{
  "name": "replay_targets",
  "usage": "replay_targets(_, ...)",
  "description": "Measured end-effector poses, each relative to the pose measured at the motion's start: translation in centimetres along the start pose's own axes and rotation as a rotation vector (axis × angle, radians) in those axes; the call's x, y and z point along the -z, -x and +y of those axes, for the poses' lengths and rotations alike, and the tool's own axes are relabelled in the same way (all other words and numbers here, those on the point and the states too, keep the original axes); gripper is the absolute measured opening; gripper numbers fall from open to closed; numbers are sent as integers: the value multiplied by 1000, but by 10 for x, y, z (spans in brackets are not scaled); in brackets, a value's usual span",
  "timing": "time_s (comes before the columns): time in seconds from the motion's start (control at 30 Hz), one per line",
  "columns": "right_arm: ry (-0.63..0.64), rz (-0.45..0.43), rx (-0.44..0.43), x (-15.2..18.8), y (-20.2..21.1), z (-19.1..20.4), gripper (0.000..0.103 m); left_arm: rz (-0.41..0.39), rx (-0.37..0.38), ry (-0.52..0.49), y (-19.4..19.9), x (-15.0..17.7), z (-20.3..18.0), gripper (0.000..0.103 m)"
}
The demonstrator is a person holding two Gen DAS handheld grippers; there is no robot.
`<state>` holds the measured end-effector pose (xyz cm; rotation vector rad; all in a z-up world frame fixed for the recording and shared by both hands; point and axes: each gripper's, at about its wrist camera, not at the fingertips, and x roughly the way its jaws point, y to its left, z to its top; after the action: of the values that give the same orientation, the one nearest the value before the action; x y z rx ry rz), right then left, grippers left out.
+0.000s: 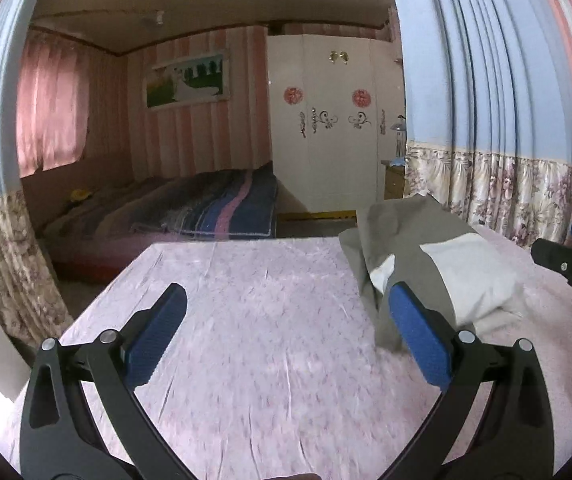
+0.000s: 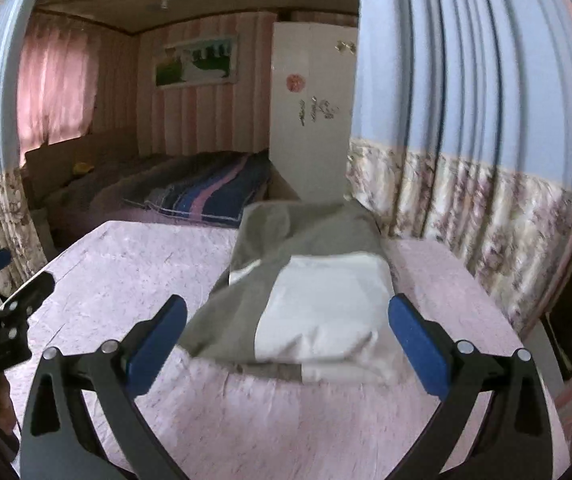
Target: Fold large clothes
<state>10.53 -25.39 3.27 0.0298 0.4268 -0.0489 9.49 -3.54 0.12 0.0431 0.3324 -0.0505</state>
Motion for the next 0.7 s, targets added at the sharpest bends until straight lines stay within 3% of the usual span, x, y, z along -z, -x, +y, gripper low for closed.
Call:
replay_targets(0.1, -16, 11, -7, 17, 20, 7, 101, -2, 50, 48, 29, 9, 4, 100)
replay_targets(0.33, 5, -27, 4, 25, 58, 12, 101, -22, 38, 59, 72, 19, 9, 100)
replay_targets(0.53, 6, -63, -10, 21, 69, 10, 101, -7, 3, 66, 75, 17, 16, 100)
replay_targets(0.7, 9, -41, -7, 28, 57, 6, 101, 36, -5, 55, 61, 23, 14, 100)
